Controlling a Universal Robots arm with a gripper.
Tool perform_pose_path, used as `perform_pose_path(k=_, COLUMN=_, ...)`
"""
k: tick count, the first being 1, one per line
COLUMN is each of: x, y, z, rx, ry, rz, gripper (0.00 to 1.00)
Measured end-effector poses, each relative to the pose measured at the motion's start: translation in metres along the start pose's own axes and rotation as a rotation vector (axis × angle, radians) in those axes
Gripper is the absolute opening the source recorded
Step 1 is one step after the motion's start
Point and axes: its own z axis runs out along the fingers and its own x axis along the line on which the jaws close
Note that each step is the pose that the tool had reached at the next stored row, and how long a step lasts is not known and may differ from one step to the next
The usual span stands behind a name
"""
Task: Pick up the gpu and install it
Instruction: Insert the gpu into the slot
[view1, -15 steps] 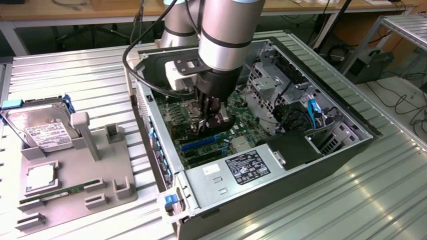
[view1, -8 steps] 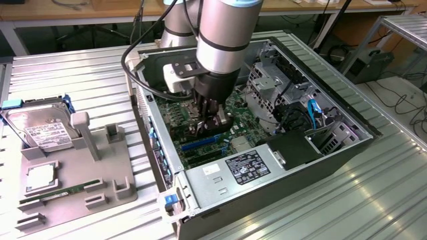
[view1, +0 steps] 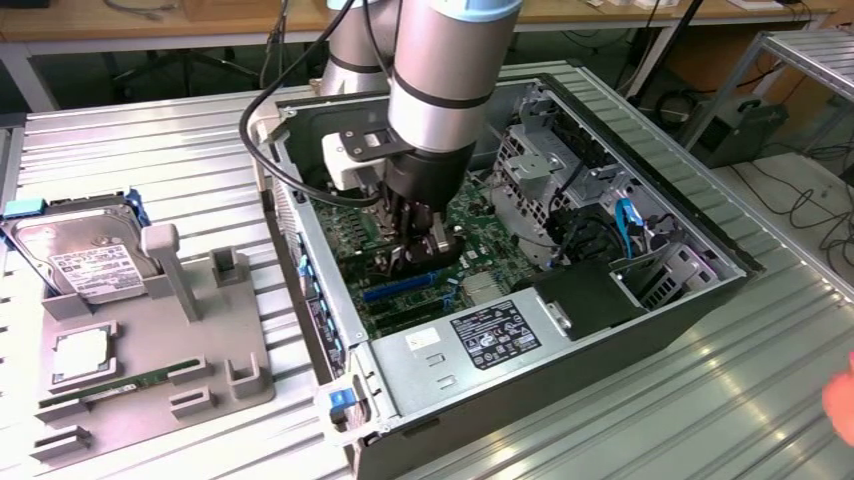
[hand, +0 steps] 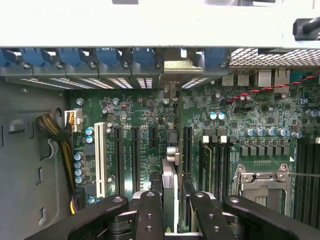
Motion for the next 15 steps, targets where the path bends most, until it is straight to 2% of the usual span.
perform_pose_path(k=15, x=0.0005, y=0.0, z=0.0106, rx=0.0, ry=0.0, rz=0.0, gripper=0.26)
